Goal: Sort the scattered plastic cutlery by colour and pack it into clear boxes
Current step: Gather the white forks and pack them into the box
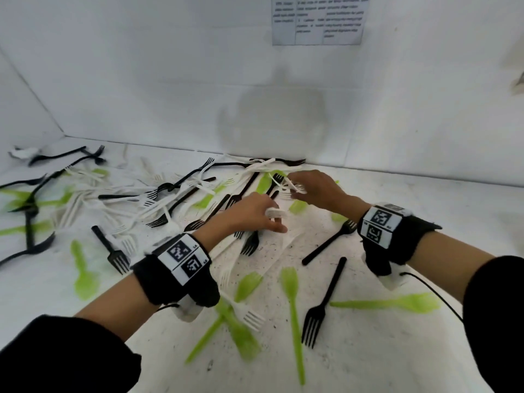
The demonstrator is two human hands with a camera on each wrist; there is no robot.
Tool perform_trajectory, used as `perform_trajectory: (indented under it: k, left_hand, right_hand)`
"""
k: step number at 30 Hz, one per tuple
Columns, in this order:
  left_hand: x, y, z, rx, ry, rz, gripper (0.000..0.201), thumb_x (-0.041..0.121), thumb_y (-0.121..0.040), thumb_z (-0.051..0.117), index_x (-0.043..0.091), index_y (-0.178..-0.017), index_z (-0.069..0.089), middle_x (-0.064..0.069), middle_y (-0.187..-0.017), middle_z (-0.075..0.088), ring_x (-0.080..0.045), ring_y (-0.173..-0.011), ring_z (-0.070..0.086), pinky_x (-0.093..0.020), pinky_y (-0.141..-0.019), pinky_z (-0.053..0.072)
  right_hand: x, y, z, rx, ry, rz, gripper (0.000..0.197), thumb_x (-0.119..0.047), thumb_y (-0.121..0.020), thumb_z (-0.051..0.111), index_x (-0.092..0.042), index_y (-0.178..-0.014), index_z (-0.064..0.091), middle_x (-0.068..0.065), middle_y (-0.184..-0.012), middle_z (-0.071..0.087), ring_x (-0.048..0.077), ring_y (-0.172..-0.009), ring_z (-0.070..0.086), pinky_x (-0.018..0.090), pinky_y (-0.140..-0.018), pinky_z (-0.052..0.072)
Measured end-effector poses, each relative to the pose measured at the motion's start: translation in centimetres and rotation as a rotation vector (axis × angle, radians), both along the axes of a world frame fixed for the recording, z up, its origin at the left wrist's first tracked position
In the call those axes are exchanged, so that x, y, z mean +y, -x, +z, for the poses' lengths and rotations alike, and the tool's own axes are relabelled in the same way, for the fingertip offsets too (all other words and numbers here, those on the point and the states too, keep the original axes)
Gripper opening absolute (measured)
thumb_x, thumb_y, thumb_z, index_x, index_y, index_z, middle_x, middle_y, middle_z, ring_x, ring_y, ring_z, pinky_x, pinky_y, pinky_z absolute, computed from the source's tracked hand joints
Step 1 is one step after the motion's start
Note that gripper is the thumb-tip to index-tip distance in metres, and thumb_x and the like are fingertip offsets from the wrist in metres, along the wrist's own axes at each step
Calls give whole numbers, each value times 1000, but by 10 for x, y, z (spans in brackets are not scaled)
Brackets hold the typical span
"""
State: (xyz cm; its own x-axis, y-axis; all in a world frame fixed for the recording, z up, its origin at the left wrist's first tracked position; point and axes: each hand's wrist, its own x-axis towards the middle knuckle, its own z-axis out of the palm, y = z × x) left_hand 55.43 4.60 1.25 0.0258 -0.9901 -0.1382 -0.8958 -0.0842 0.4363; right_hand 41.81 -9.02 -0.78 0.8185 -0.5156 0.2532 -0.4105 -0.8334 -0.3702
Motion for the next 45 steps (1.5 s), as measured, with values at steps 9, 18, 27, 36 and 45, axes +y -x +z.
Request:
perform_trajectory:
  k: [9, 18, 27, 36, 45]
  left_hand:
    - [-1, 35, -37, -125, -126, -64, 65, 43, -77, 72, 4, -125, 50, -12, -125, 54, -26, -114, 50, -30, -84, 38]
    - [10, 43, -29, 55, 66, -28, 64, 49, -71, 54, -6, -103, 61, -14, -98, 59, -27, -100, 55, -29, -71, 31]
    - [56, 131, 31, 457, 498, -60, 22, 24, -81, 62, 3, -84, 54, -13, -77, 68, -29, -72, 65, -17, -43, 38]
    - [123, 248, 63, 954, 480, -86, 9, 10, -92, 57, 14, -84, 56, 3, -62, 61, -16, -49, 62, -20, -39, 41]
    - [157, 312, -24, 1165, 108, 242, 32, 38, -98, 34, 14, -87, 52, 11, -50, 47, -7, -39, 49, -16, -36, 33]
  right_hand:
    - [47, 45, 63, -744, -324, -61, 26, -1, -80, 69, -20, -95, 61, 8, -89, 65, 0, -59, 57, 23, -42, 48]
    - [136, 136, 113, -756, -216, -315, 17, -4, -81, 69, -14, -91, 61, 0, -72, 63, 0, -46, 55, 15, -39, 43]
    - [196, 208, 53, -554, -475, -615, 27, -9, -81, 67, -21, -66, 49, -5, -56, 51, 0, -35, 47, 15, -40, 40]
    - [242, 296, 20, -560, -940, -530, 29, -10, -86, 64, -13, -62, 48, -7, -39, 41, 11, -34, 35, 16, -35, 27]
    - [276, 336, -19, -680, -1323, -591, 27, -10, -88, 56, -11, -63, 46, -4, -43, 41, 6, -30, 28, 13, -34, 19]
